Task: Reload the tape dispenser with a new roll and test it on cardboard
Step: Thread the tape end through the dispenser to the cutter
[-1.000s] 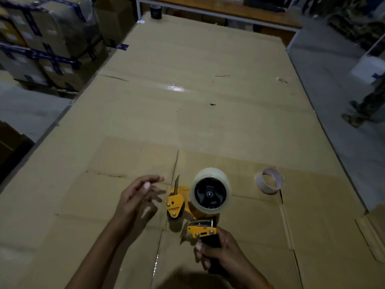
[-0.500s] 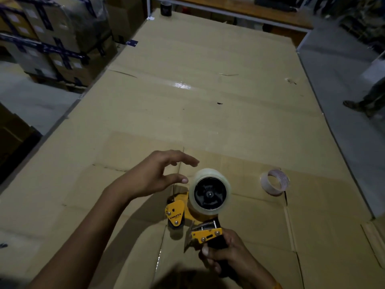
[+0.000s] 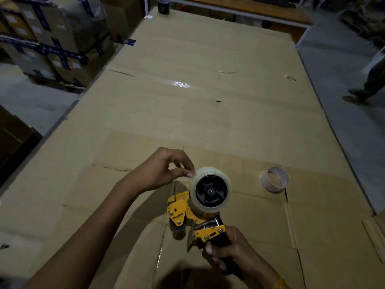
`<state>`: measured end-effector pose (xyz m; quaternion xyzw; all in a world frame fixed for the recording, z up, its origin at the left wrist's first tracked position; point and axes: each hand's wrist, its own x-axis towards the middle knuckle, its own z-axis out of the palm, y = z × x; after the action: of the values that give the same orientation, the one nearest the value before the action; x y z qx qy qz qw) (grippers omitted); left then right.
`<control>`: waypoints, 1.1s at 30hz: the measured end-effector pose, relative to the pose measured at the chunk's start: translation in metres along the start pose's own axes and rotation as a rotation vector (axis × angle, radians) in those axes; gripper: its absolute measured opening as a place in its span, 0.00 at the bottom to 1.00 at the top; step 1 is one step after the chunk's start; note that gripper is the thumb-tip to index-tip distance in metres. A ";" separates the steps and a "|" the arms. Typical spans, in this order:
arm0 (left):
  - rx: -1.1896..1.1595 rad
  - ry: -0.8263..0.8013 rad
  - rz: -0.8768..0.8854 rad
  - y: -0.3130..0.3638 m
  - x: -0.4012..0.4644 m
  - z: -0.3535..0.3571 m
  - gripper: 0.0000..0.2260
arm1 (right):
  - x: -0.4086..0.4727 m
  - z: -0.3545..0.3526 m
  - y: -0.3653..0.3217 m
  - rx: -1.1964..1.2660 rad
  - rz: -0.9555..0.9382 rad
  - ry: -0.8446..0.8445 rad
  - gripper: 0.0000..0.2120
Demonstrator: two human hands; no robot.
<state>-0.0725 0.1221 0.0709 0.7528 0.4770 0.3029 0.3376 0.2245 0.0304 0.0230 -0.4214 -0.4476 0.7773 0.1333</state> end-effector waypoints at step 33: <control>0.117 -0.500 -0.159 0.000 0.030 -0.016 0.03 | 0.001 0.005 0.005 0.034 0.177 0.080 0.05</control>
<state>-0.0742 0.1538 0.0844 0.7826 0.4533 0.0518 0.4235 0.2210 0.0255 0.0196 -0.4875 -0.3897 0.7762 0.0893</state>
